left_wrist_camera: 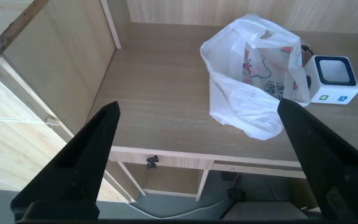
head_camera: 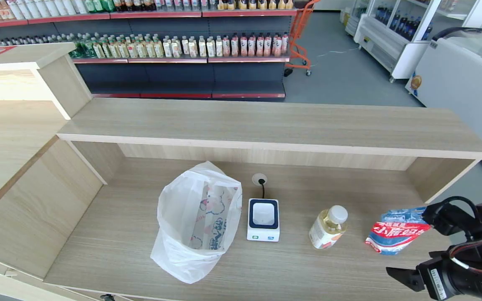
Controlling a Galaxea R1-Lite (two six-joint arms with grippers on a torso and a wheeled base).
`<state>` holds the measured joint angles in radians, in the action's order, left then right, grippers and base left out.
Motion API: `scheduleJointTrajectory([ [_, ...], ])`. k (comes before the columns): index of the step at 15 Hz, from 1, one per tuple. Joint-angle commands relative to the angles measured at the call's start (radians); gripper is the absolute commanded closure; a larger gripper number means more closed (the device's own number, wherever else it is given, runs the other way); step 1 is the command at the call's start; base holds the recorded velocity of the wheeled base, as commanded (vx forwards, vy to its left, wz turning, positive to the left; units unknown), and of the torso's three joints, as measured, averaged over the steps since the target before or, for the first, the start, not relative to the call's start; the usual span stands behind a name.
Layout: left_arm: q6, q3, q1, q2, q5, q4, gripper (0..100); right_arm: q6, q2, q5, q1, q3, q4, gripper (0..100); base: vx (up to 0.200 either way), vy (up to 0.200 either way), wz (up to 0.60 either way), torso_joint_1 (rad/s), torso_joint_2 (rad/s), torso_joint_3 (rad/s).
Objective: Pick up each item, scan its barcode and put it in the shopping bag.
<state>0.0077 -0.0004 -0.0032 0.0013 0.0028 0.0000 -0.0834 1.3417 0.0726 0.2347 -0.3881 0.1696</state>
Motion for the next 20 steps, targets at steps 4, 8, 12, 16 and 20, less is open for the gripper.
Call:
scheduleJointTrajectory([
  [4,0.000,0.000,0.000,0.000,0.000,0.000,0,0.002,0.341,0.075,0.032,0.063,0.327,0,0.000,0.000,0.00,0.000,0.00,0.000],
  [8,0.000,0.000,0.000,0.000,0.000,0.000,0,0.007,0.524,0.078,0.087,0.064,0.590,0,0.000,0.000,0.00,0.000,0.00,0.000],
  [12,0.000,0.000,0.000,0.000,0.000,0.000,0,0.013,0.698,0.079,0.147,0.061,0.890,0,0.000,0.000,0.00,0.000,0.00,0.000],
  [16,0.000,0.000,0.000,0.000,0.000,0.000,0,0.024,0.824,0.115,0.184,0.060,1.108,0,0.000,0.000,0.00,0.000,0.00,0.000],
  [20,0.000,0.000,0.000,0.000,0.000,0.000,0,0.008,0.938,0.153,0.204,0.031,1.282,0,0.000,0.000,0.00,0.000,0.00,0.000],
])
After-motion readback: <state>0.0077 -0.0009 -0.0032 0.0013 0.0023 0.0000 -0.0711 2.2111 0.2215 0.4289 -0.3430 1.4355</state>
